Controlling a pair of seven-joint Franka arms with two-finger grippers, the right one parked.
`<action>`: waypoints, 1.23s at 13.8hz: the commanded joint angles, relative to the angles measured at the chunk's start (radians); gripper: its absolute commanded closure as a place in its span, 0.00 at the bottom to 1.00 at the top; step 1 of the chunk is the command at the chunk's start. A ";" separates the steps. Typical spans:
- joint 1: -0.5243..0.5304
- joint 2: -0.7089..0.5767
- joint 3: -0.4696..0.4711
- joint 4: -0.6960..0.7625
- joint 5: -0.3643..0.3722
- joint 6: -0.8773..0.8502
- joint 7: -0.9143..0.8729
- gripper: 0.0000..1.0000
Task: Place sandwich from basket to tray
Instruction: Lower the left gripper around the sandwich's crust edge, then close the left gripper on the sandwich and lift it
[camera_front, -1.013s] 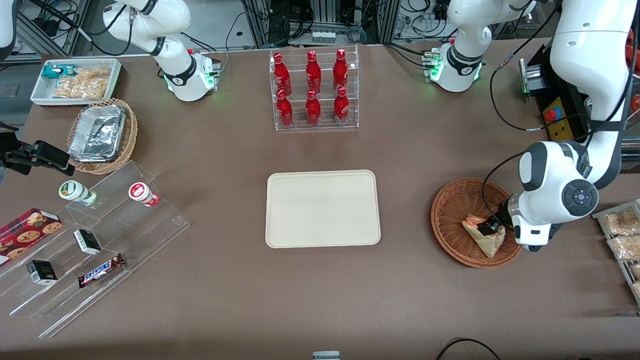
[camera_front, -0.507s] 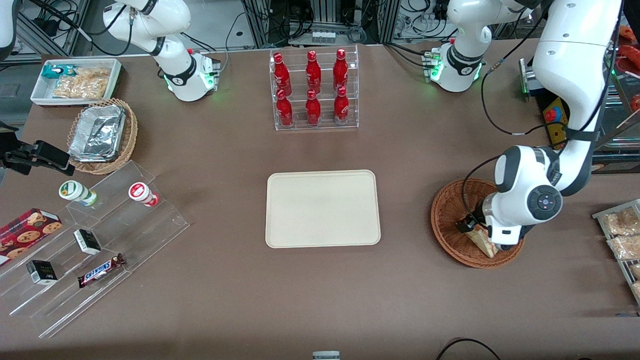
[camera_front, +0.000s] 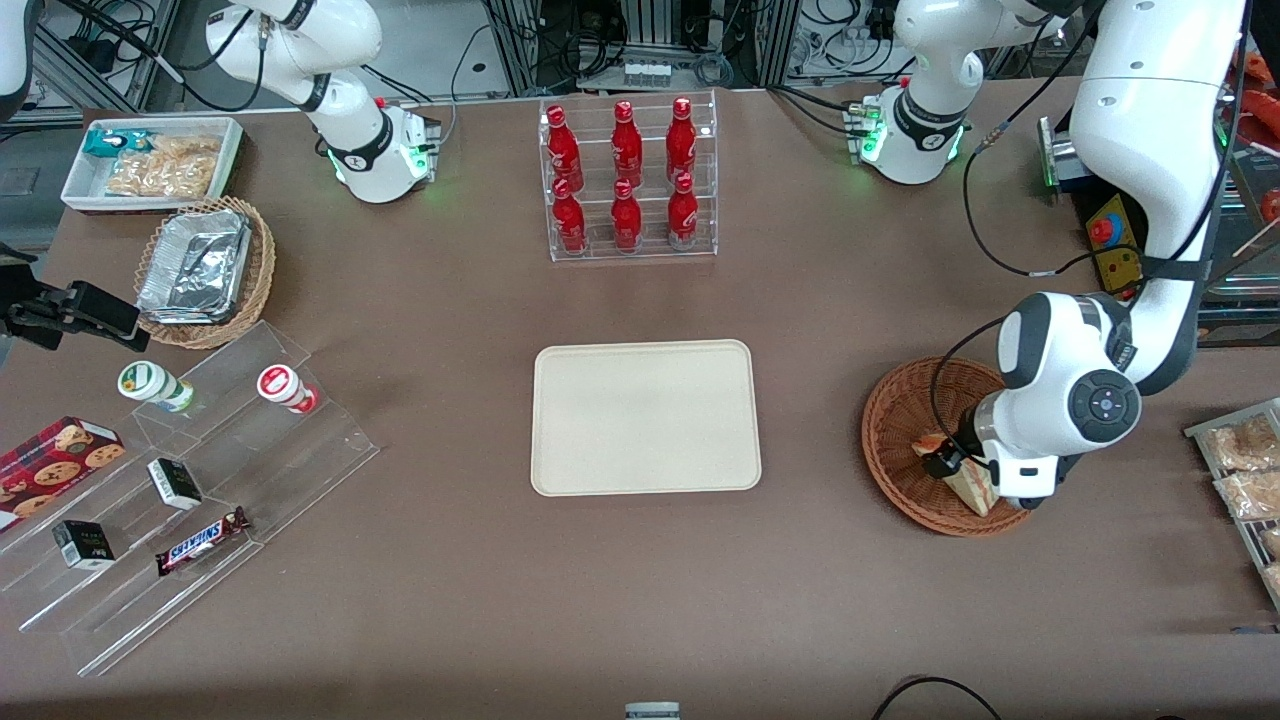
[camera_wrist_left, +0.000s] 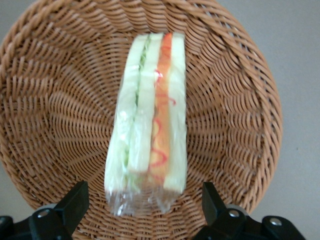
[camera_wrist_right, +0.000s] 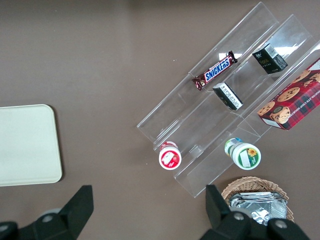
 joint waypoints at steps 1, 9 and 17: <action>0.007 0.034 0.000 0.041 0.007 -0.002 -0.019 0.00; 0.020 0.103 0.014 0.118 0.006 -0.002 -0.017 0.47; -0.015 0.047 0.003 0.123 0.006 -0.101 0.102 0.91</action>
